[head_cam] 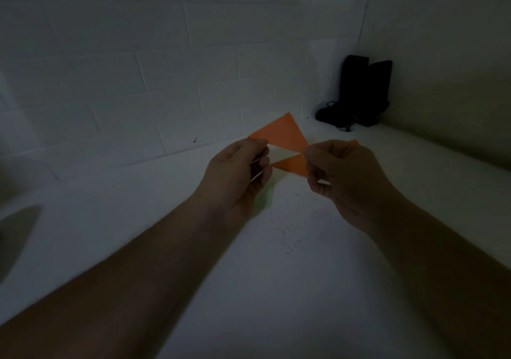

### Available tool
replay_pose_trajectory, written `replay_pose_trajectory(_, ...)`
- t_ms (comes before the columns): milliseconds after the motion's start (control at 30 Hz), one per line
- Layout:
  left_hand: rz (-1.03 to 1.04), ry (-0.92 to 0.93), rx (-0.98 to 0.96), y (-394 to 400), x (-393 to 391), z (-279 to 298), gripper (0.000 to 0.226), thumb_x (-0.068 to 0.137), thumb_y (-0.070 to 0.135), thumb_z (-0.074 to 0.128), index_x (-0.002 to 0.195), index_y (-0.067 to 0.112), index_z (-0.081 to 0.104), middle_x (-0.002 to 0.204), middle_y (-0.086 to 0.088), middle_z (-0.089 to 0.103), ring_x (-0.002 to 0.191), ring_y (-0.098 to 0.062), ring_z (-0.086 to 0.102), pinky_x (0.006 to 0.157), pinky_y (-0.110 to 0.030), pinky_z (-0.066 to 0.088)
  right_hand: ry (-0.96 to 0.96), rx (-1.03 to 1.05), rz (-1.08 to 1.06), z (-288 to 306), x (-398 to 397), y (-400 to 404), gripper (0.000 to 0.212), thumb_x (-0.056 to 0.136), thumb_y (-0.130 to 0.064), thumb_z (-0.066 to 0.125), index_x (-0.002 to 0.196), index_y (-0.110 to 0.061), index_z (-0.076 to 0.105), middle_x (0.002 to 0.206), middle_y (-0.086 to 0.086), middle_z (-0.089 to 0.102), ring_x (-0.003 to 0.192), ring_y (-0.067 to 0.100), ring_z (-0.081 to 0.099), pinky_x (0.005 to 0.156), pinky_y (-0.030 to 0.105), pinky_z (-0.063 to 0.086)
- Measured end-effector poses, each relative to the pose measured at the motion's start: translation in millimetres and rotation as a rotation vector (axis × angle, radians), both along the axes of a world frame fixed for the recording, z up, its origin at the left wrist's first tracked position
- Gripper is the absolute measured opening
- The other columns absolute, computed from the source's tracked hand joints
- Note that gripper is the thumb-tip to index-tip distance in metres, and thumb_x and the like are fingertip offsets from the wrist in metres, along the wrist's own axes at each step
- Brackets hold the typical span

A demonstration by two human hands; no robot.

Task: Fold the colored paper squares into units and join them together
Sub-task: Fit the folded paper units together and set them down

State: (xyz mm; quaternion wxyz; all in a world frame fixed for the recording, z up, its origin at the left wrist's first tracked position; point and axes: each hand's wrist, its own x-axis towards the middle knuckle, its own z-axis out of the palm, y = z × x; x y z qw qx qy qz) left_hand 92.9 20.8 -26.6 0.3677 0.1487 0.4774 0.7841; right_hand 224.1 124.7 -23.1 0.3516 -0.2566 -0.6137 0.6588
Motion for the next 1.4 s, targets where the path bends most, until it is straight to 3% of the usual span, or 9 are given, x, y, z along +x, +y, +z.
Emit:
replay_pose_trajectory(200,-0.017,-0.101,0.011,0.3,-6.1,1.7,0.006,0.097,0.016,0.068,0.097,0.010,0.065,0.077,0.000,0.067,0.061,-0.007,0.060,0.066,-0.023,0.056,0.007,-0.002,-0.012,1.0,-0.4,0.2,0.022,0.095,-0.010,0.065,0.073,-0.010,0.064,0.061,0.001,0.060,0.055,0.011,0.053,0.056,0.024,0.050)
replay_pose_trajectory(567,0.004,-0.028,0.005,1.4,-5.4,0.0,0.005,0.098,0.016,0.059,0.094,0.013,0.062,0.077,-0.002,0.063,0.058,-0.011,0.058,0.064,-0.027,0.053,-0.018,0.009,-0.018,0.9,1.0,1.2,0.020,0.095,-0.011,0.064,0.076,-0.010,0.064,0.058,-0.001,0.059,0.054,0.011,0.053,0.056,0.023,0.051)
replay_pose_trajectory(733,0.019,0.004,-0.034,0.9,-4.1,2.3,0.016,0.098,0.021,0.055,0.089,0.012,0.063,0.078,-0.005,0.067,0.062,-0.016,0.060,0.061,-0.030,0.053,-0.051,0.059,-0.040,-1.3,1.3,5.1,0.019,0.096,-0.013,0.064,0.077,-0.010,0.066,0.057,-0.003,0.060,0.054,0.011,0.054,0.058,0.027,0.051)
replay_pose_trajectory(833,0.004,0.105,-0.039,2.1,-3.3,1.7,0.016,0.099,0.028,0.064,0.097,0.013,0.070,0.083,-0.003,0.071,0.069,-0.014,0.066,0.066,-0.030,0.056,-0.069,0.087,-0.040,-3.0,1.7,8.7,0.021,0.096,-0.015,0.066,0.075,-0.012,0.066,0.058,-0.002,0.061,0.054,0.012,0.055,0.061,0.030,0.051)
replay_pose_trajectory(900,0.025,0.193,-0.019,2.0,-3.2,-1.7,0.010,0.095,0.019,0.072,0.103,0.013,0.071,0.085,-0.001,0.072,0.074,-0.012,0.067,0.069,-0.026,0.056,-0.080,0.097,-0.035,-4.7,1.8,10.6,0.021,0.095,-0.014,0.067,0.074,-0.013,0.067,0.059,-0.001,0.061,0.054,0.012,0.055,0.062,0.031,0.052)
replay_pose_trajectory(1067,0.101,0.327,-0.028,-0.5,-9.9,-6.7,0.023,0.088,0.010,0.079,0.108,0.015,0.068,0.075,0.001,0.065,0.073,-0.011,0.063,0.074,-0.026,0.053,-0.112,0.185,-0.050,-5.5,7.1,15.4,0.014,0.091,-0.012,0.071,0.079,-0.008,0.069,0.062,0.000,0.065,0.054,0.010,0.058,0.059,0.026,0.053)
replay_pose_trajectory(1233,0.083,0.431,-0.051,-1.1,-9.8,-9.1,0.026,0.088,0.010,0.079,0.110,0.017,0.067,0.070,0.006,0.064,0.072,-0.006,0.063,0.068,-0.023,0.048,-0.215,0.275,-0.085,-4.5,10.1,19.8,0.012,0.091,-0.009,0.071,0.082,-0.002,0.067,0.067,0.009,0.063,0.051,0.009,0.058,0.055,0.027,0.051)
replay_pose_trajectory(1400,0.057,0.458,-0.047,-0.3,-8.9,-10.2,0.022,0.093,0.006,0.072,0.109,0.019,0.069,0.067,0.009,0.064,0.077,-0.010,0.063,0.076,-0.029,0.048,-0.204,0.268,-0.123,-5.3,9.0,23.9,0.020,0.091,-0.007,0.070,0.072,-0.011,0.067,0.058,0.003,0.064,0.049,0.011,0.060,0.060,0.033,0.055)
